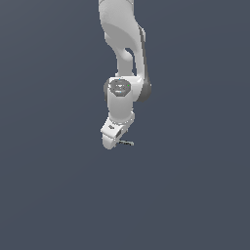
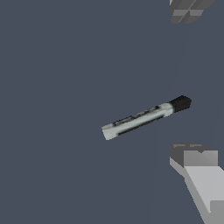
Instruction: Pick up the object and move it to a goal position.
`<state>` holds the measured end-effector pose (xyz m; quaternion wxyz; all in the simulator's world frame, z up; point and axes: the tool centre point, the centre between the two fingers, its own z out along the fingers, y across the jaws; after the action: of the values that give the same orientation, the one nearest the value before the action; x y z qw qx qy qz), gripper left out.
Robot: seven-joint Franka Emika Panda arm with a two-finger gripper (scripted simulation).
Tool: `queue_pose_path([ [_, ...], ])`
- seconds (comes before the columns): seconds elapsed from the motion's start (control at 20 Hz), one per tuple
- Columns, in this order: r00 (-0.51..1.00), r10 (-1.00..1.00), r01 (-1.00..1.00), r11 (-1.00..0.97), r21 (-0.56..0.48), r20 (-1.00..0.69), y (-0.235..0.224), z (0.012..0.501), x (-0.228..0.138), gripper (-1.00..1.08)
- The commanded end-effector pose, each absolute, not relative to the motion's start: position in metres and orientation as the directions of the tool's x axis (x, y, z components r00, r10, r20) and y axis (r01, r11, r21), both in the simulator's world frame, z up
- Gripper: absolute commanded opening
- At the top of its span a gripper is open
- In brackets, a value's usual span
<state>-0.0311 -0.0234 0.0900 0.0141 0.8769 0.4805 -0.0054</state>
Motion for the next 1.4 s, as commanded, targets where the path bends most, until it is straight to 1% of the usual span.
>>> queue_pose_path([
  [0.0,0.474,0.88,0.881,-0.474,0.015,-0.021,-0.021,0.084,-0.035,1.0],
  [0.35,0.317,0.948,0.948,-0.317,0.005,-0.011,-0.016,0.069,-0.045,1.0],
  [0.65,0.232,0.973,0.973,-0.232,0.001,-0.003,-0.013,0.063,-0.051,1.0],
  [0.9,0.199,0.98,0.98,-0.199,0.0,0.0,-0.011,0.06,-0.053,1.0],
  [1.15,0.201,0.98,0.98,-0.201,0.0,0.0,-0.011,0.059,-0.053,1.0],
  [1.35,0.2,0.98,0.98,-0.2,0.0,0.0,-0.011,0.048,-0.053,1.0],
])
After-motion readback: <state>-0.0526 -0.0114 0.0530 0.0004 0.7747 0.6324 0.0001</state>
